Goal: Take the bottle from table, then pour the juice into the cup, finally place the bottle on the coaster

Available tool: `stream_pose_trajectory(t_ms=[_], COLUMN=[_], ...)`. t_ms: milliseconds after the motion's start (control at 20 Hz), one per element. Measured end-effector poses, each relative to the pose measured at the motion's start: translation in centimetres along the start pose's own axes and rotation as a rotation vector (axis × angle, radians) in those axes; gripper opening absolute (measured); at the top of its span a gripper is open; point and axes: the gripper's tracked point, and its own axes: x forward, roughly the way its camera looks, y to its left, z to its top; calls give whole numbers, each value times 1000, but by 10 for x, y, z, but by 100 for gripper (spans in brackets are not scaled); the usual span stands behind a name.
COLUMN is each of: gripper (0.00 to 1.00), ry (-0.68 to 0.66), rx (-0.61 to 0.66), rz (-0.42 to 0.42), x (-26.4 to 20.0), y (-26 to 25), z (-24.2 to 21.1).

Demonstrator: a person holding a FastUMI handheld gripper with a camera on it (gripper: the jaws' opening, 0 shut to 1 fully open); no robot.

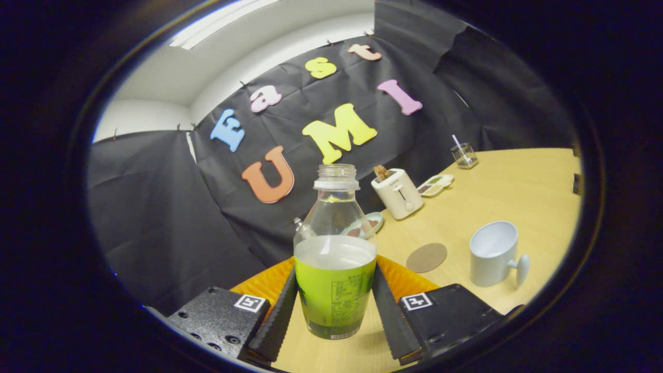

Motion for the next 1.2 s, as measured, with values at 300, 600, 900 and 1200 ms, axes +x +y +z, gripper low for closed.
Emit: stream_pose_trajectory(t_ms=[300,600,900,1200], gripper=[80,80,80,80], ry=[-13,-3,14,56], rx=[241,483,675,873], rz=[59,103,122,183], x=[3,6,10,17], y=[-8,-14,-20,-23], z=[5,17,22,24])
